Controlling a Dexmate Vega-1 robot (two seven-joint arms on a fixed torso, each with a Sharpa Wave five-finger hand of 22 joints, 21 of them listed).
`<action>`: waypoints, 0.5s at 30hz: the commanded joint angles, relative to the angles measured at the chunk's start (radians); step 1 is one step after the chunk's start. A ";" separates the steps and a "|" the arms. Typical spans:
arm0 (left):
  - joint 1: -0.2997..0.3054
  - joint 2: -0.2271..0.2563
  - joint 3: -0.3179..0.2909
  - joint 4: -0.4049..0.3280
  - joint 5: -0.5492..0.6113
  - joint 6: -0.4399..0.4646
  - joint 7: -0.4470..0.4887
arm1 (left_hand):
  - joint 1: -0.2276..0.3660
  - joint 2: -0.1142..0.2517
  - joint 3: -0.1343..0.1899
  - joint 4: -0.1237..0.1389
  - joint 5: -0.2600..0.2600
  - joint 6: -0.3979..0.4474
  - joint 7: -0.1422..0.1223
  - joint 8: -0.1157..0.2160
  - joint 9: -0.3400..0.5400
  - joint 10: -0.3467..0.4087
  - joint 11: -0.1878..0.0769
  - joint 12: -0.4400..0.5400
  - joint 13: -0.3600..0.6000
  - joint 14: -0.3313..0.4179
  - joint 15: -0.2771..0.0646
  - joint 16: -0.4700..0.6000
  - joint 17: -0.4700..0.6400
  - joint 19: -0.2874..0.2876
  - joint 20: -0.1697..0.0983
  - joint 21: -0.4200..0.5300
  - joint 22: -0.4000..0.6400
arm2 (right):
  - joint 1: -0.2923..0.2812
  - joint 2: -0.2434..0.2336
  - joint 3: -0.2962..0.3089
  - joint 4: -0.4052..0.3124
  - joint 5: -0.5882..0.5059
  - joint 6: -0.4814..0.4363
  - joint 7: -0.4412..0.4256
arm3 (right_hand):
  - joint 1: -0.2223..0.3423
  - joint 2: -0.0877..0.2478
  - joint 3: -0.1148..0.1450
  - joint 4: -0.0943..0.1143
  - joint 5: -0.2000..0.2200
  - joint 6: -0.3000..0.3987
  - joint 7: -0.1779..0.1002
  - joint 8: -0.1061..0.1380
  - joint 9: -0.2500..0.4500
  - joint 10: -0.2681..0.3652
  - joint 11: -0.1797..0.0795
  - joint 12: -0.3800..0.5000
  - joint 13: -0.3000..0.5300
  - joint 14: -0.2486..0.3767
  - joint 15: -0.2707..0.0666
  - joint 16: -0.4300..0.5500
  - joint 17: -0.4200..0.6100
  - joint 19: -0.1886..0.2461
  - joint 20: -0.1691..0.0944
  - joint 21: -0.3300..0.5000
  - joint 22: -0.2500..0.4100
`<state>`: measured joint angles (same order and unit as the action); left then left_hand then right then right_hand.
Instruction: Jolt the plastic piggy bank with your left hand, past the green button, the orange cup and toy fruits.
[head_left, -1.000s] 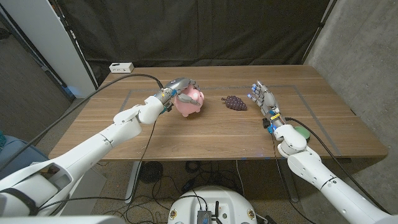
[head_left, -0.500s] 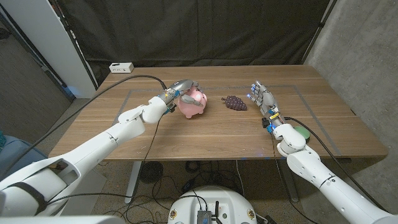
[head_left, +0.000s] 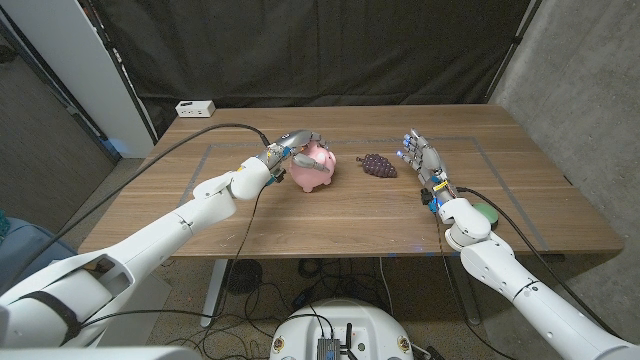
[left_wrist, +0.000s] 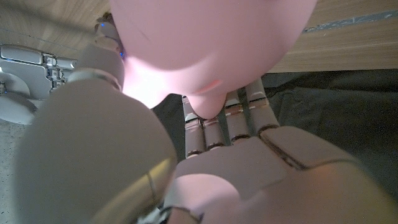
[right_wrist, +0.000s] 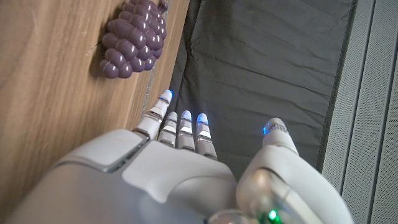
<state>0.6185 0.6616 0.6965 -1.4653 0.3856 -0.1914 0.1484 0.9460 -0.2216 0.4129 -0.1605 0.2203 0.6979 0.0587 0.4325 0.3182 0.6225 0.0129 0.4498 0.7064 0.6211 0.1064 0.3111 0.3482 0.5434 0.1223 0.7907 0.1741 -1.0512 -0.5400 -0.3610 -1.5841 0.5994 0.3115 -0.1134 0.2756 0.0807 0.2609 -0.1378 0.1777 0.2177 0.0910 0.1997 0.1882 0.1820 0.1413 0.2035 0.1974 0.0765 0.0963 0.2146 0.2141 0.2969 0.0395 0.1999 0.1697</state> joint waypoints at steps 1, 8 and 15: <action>0.004 0.015 0.005 -0.023 0.006 0.032 -0.017 | 0.239 0.330 0.019 0.039 0.002 -0.031 -0.004 -0.018 -0.004 0.021 -0.038 -0.020 -0.009 0.103 -0.155 -0.025 -0.010 0.008 -0.037 -0.018 0.001 | -0.003 -0.001 0.000 -0.002 -0.001 0.002 0.000 | 0.008 0.003 0.002 -0.003 -0.001 0.008 0.005 -0.001 0.004 0.012 0.000 0.001 0.003 0.004 -0.002 -0.002 0.001 0.010 -0.002 -0.001 0.004; -0.001 0.024 0.013 -0.032 0.020 0.049 -0.038 | 0.162 0.310 0.001 0.055 0.006 -0.051 -0.011 -0.046 -0.017 -0.009 -0.037 -0.057 -0.035 0.041 -0.140 -0.062 -0.035 -0.043 -0.014 -0.046 0.000 | -0.005 -0.005 0.000 -0.009 -0.003 -0.003 -0.004 | 0.010 0.004 0.003 -0.004 -0.001 0.008 0.005 -0.001 0.004 0.012 -0.001 0.001 0.003 0.004 -0.002 -0.002 0.001 0.009 -0.003 -0.002 0.004; -0.013 0.033 0.026 -0.047 0.045 0.074 -0.071 | 0.075 0.293 -0.022 0.070 0.012 -0.105 -0.013 -0.094 -0.035 -0.071 -0.035 -0.106 -0.060 -0.056 -0.111 -0.105 -0.064 -0.122 0.017 -0.092 0.001 | -0.006 -0.007 0.000 -0.013 -0.005 -0.005 -0.006 | 0.011 0.004 0.003 -0.004 -0.001 0.008 0.005 -0.001 0.004 0.013 0.000 0.001 0.002 0.004 -0.002 -0.002 0.001 0.009 -0.002 -0.002 0.004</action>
<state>0.6175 0.6816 0.7081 -1.4930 0.4005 -0.1510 0.1139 0.9002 -0.1758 0.3729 -0.1206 0.2237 0.6094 0.0462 0.3536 0.2879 0.5754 -0.0284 0.3578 0.6511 0.5490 0.0342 0.2154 0.2911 0.4470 0.1299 0.7130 0.1721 -1.0544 -0.5431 -0.3613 -1.5905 0.5976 0.3114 -0.1152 0.2755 0.0807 0.2609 -0.1378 0.1777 0.2178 0.0910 0.1997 0.1882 0.1821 0.1413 0.2035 0.1974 0.0765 0.0963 0.2146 0.2141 0.2968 0.0394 0.1999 0.1697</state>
